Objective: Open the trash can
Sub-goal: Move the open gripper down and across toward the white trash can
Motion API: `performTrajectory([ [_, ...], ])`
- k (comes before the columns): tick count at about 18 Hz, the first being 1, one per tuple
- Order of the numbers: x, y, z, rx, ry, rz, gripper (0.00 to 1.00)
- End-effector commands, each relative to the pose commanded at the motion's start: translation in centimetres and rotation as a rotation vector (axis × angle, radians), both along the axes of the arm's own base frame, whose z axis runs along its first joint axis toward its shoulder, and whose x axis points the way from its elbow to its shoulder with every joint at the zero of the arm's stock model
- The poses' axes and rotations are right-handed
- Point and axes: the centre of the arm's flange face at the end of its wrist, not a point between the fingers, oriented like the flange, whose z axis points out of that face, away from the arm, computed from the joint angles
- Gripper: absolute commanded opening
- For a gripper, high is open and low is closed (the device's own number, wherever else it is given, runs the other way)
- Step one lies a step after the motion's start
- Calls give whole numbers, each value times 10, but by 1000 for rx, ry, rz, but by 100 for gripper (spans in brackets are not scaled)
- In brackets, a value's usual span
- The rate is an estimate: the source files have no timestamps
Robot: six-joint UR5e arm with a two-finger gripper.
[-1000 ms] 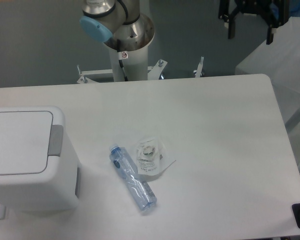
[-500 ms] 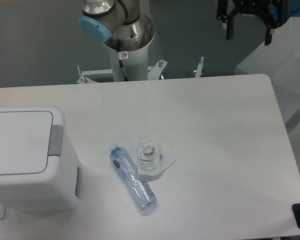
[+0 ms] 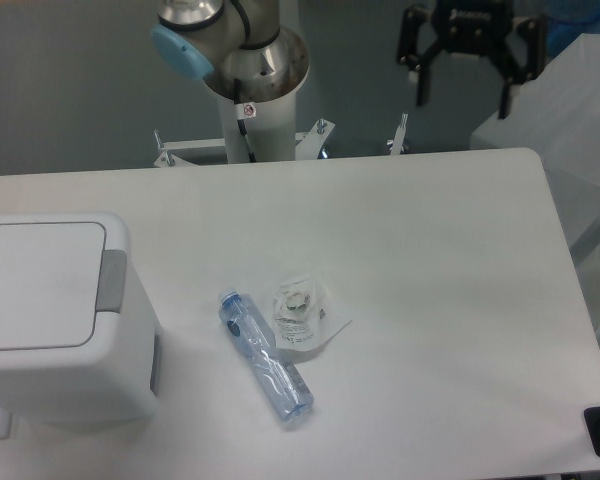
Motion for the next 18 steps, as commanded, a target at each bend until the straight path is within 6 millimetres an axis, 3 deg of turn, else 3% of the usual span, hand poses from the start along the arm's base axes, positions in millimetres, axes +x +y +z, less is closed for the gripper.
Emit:
performTrajectory([
  [8, 37, 86, 3, 104, -60, 83, 100],
  [15, 59, 107, 1, 124, -110, 105, 100],
  [18, 63, 108, 1, 147, -175, 207, 100],
])
